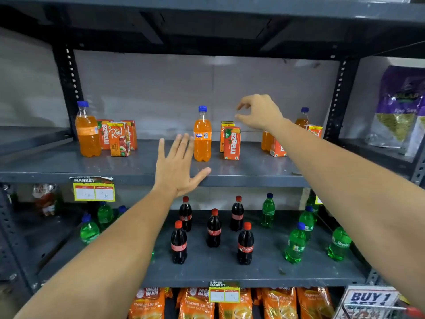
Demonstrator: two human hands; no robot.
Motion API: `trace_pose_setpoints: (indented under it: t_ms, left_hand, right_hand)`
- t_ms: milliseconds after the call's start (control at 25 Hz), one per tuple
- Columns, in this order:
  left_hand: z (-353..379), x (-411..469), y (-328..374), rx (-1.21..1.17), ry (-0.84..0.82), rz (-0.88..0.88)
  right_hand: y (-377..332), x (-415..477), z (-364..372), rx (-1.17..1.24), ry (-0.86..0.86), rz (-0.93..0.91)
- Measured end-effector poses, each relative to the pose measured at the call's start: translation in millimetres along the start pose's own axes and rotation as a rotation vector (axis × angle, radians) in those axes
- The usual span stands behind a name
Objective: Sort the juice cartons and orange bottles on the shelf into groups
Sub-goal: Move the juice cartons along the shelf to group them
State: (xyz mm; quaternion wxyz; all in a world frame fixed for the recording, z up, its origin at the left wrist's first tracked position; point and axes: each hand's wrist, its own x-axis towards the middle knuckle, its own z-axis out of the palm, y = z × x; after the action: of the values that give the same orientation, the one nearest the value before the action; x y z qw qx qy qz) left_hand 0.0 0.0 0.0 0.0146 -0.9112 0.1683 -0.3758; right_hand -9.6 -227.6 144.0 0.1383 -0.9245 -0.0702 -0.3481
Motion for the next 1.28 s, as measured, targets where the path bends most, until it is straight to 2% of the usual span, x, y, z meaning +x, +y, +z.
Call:
trace_pose_setpoints:
  t_ms: [40, 160, 320, 560, 720, 1040, 1280]
  left_hand:
    - [5, -4, 3, 0.023, -0.055, -0.008]
    - [23, -10, 7, 0.042, -0.053, 0.000]
    - [28, -8, 5, 0.040, -0.058, 0.013]
    - [31, -8, 7, 0.002, -0.058, -0.022]
    - [31, -7, 7, 0.005, -0.067, -0.030]
    - [22, -9, 4, -0.030, -0.108, 0.010]
    - [18, -39, -72, 0.030, -0.095, -0.066]
  right_hand:
    - [-2, 4, 3, -0.023, -0.106, 0.005]
    - [-6, 13, 16, -0.127, -0.376, -0.012]
    - [1, 30, 34, -0.148, -0.544, 0.004]
    - [2, 45, 42, -0.196, -0.618, -0.093]
    - [8, 48, 45, -0.252, -0.590, -0.150]
    - [1, 37, 23, -0.166, -0.623, -0.174]
    - [-43, 37, 17, -0.083, -0.671, -0.176]
